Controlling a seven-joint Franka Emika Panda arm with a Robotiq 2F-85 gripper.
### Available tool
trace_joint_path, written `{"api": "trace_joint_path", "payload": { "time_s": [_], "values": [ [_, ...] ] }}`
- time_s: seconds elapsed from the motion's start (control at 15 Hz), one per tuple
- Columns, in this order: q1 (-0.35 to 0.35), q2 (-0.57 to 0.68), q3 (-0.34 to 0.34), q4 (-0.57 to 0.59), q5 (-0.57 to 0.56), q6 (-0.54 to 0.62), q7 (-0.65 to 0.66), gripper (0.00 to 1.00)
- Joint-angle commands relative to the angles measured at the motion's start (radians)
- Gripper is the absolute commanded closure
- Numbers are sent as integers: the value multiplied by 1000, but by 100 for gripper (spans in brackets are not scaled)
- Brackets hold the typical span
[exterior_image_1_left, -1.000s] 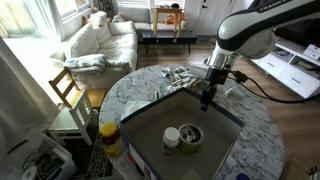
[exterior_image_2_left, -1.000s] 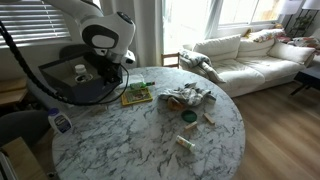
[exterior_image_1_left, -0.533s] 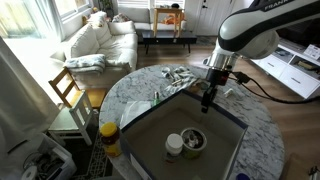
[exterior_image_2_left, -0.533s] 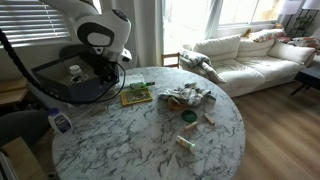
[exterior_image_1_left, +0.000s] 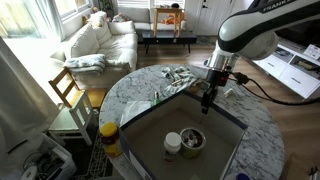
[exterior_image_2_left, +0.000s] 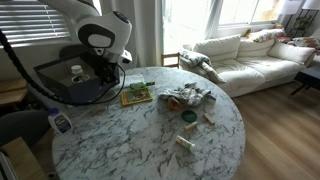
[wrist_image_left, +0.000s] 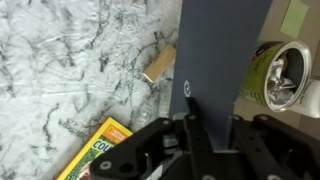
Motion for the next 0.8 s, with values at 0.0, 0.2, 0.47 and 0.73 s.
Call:
{"api": "trace_joint_path", "payload": {
  "time_s": [0.0, 0.2, 0.47, 0.73],
  "values": [
    [2, 2, -3, 8, 25, -31, 34, 98],
    [4, 0, -3, 13, 25, -20, 58, 98],
    [7, 2, 0, 29, 24, -13, 84, 98],
    [6, 15, -1, 40, 18, -14, 103, 98]
  ]
}}
